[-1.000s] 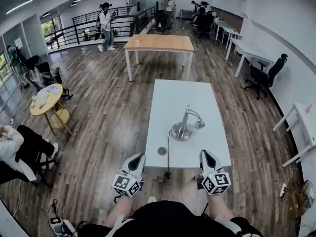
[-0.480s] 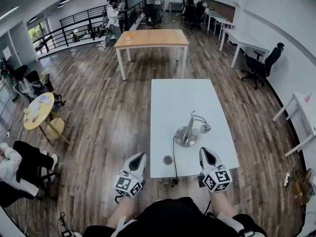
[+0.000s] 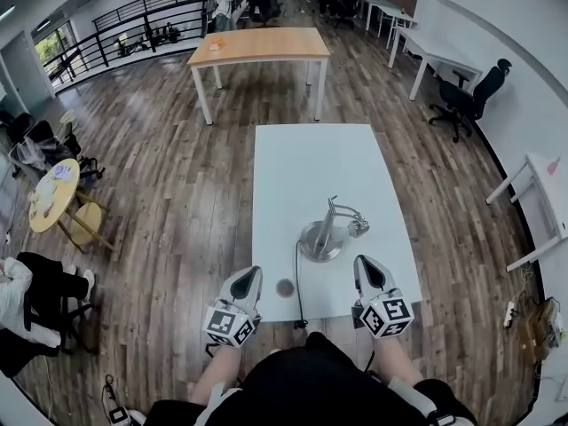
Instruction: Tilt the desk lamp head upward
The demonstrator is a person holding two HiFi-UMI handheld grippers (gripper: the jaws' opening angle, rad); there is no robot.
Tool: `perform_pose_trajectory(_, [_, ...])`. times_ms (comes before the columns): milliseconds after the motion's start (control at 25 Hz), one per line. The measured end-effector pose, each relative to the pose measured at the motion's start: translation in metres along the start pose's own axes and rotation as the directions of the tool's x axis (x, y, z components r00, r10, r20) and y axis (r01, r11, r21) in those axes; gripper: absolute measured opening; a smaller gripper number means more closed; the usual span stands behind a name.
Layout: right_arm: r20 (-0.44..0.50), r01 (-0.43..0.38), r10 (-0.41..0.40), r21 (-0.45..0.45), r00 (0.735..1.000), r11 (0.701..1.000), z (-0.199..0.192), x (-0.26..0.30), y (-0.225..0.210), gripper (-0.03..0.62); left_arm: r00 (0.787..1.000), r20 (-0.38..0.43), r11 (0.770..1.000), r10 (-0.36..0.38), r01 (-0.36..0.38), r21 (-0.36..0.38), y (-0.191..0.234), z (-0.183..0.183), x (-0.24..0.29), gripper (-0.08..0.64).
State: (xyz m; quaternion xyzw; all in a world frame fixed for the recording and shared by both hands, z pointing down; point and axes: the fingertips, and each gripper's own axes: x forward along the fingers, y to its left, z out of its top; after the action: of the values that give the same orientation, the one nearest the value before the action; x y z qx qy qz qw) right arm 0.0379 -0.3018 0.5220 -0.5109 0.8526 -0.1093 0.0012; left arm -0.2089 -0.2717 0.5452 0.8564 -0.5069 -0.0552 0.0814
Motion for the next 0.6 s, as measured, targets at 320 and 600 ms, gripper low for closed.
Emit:
perform_pose_trajectory(320, [0.002,-0.021,0.021,0.080,1.000,0.997,0.007,0.039,-0.034,0.003,1.000,-0.018,1.000,-0.002,0.003,0.021,-0.001,0.001,0.046,0.000])
perform_pose_trajectory(600, [-0.062,-0.013,0.030,0.249,0.998,0.968,-0.026,0.053,-0.063,0.003,0.996,-0.091,1.000,0.008,-0.008,0.007,-0.006,-0.026,0.064,0.000])
